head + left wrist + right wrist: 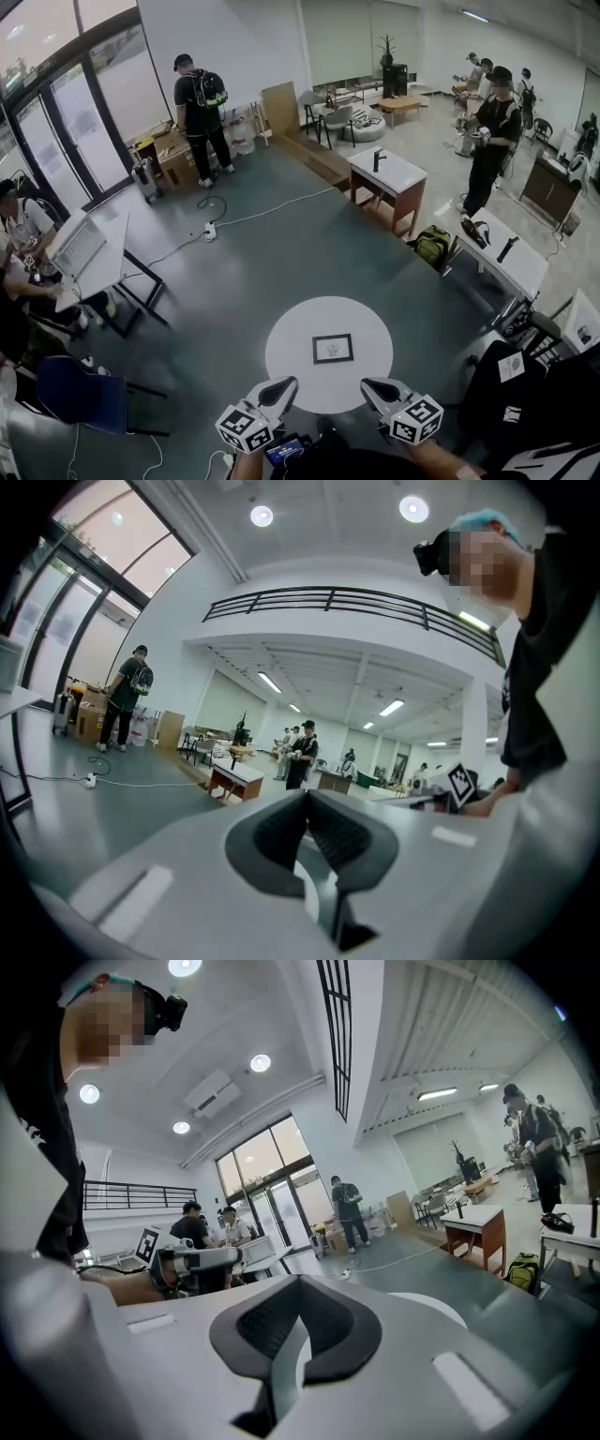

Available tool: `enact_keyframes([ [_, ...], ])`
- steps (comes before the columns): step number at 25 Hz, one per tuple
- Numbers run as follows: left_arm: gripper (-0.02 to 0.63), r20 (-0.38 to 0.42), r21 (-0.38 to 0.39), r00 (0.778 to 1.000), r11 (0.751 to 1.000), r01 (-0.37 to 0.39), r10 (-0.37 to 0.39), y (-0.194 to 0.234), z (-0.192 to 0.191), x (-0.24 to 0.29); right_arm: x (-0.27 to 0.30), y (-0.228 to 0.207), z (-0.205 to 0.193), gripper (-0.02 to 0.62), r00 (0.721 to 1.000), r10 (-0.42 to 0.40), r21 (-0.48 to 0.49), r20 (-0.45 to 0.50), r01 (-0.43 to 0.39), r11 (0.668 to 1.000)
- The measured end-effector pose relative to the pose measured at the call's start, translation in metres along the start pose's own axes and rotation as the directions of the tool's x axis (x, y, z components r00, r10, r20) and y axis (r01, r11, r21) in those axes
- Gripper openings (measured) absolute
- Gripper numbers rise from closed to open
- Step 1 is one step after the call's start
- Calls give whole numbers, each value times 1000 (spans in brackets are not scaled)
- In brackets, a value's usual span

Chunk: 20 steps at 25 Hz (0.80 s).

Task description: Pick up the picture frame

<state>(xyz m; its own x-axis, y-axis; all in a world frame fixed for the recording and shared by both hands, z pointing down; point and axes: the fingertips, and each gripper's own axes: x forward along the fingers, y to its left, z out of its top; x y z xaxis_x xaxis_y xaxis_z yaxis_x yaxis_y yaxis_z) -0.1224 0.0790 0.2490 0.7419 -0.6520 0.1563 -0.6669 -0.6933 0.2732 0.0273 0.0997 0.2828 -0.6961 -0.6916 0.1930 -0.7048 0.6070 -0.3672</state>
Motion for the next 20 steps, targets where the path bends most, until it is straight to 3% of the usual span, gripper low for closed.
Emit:
enact_keyframes([
  [6,3,-4,-31,1000,999,-10,10,64,11,33,50,-38,13,0,999,-33,8,-35,33,999],
  [20,3,-168,-93,985,995,-42,26,158,-31,124,114,-141,9,2,985,-146,22,-93,148,989],
])
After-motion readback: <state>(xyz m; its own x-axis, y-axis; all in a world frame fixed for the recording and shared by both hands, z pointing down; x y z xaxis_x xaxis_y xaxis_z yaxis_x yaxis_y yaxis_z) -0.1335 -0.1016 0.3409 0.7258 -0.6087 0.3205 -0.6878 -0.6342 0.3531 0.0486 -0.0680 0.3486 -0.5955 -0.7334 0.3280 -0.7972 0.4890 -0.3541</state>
